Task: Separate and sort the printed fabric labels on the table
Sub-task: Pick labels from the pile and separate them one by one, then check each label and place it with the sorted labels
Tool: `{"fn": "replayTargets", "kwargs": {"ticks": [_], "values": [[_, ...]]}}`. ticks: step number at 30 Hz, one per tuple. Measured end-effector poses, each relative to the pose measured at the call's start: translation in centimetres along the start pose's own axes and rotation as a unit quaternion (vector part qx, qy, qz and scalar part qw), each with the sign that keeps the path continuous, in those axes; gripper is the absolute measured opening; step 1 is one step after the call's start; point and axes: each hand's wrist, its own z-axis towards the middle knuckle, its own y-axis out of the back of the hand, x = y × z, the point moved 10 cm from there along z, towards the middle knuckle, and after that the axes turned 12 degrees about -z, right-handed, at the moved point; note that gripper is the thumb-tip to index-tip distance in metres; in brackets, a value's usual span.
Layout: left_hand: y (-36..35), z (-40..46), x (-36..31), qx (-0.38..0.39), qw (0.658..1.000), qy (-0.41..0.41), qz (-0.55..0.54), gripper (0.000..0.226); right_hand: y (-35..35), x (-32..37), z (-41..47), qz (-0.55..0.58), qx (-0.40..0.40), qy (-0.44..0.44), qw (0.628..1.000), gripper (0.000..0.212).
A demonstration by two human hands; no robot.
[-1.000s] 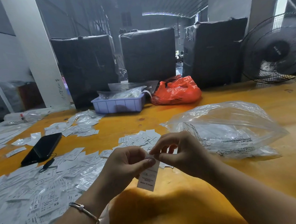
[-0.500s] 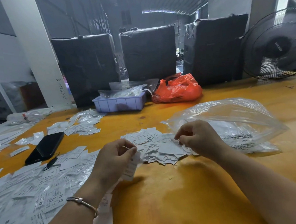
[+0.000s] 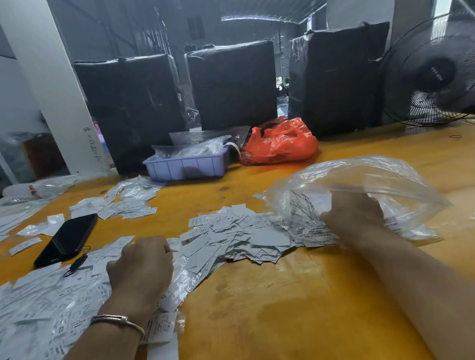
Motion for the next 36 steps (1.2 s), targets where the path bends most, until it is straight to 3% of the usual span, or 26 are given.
{"fn": "replayTargets", "kwargs": {"ticks": [6,10,14,17,20,22,24,26,27,30,32,34,36], "values": [[-0.1,0.0,-0.1,-0.003,1.0,-0.012,0.013,0.01,-1.9,0.1,0.6,-0.05,0.053,0.013,0.997,0.03],[-0.6,-0.2,-0.8,-0.004,0.999,-0.036,-0.004,0.015,-1.2,0.4,1.0,-0.052,0.01,0.014,0.998,0.007],[-1.0,-0.5,-2.2,0.009,0.996,-0.073,-0.056,0.016,-0.8,0.3,0.9,-0.011,-0.016,0.013,1.0,0.016],[-1.3,-0.8,-3.4,0.024,0.988,-0.108,-0.109,0.015,1.2,0.7,0.1,0.015,-0.096,0.026,0.995,0.017],[-1.0,-1.3,-4.7,0.022,0.974,-0.14,-0.179,0.011,3.0,1.0,-1.0,0.123,-0.141,0.014,0.982,0.025],[-0.9,-1.6,-5.4,0.029,0.962,-0.156,-0.222,0.012,2.3,2.2,-1.2,0.281,-0.071,0.023,0.957,0.023],[-1.2,-1.9,-6.2,0.06,0.943,-0.178,-0.275,0.015,1.2,5.0,-2.2,0.451,0.068,0.064,0.888,0.015],[-1.7,-2.4,-7.0,0.115,0.91,-0.185,-0.352,0.026,0.3,8.0,-4.1,0.526,0.196,0.109,0.821,0.008],[-1.9,-2.7,-7.4,0.148,0.891,-0.18,-0.39,0.033,0.2,9.2,-4.9,0.529,0.23,0.137,0.805,0.006],[-2.5,-3.6,-8.5,0.228,0.845,-0.167,-0.453,0.046,0.5,11.4,-6.7,0.531,0.245,0.203,0.785,0.011],[-2.8,-4.0,-8.9,0.255,0.83,-0.167,-0.468,0.04,0.5,12.2,-7.3,0.542,0.236,0.222,0.776,0.015],[-2.6,-3.9,-8.8,0.233,0.832,-0.16,-0.477,0.025,0.3,12.5,-7.3,0.548,0.219,0.221,0.776,0.013],[-2.0,-3.4,-8.2,0.178,0.854,-0.153,-0.464,0.014,0.6,11.8,-6.4,0.482,0.141,0.223,0.836,0.012]]}}
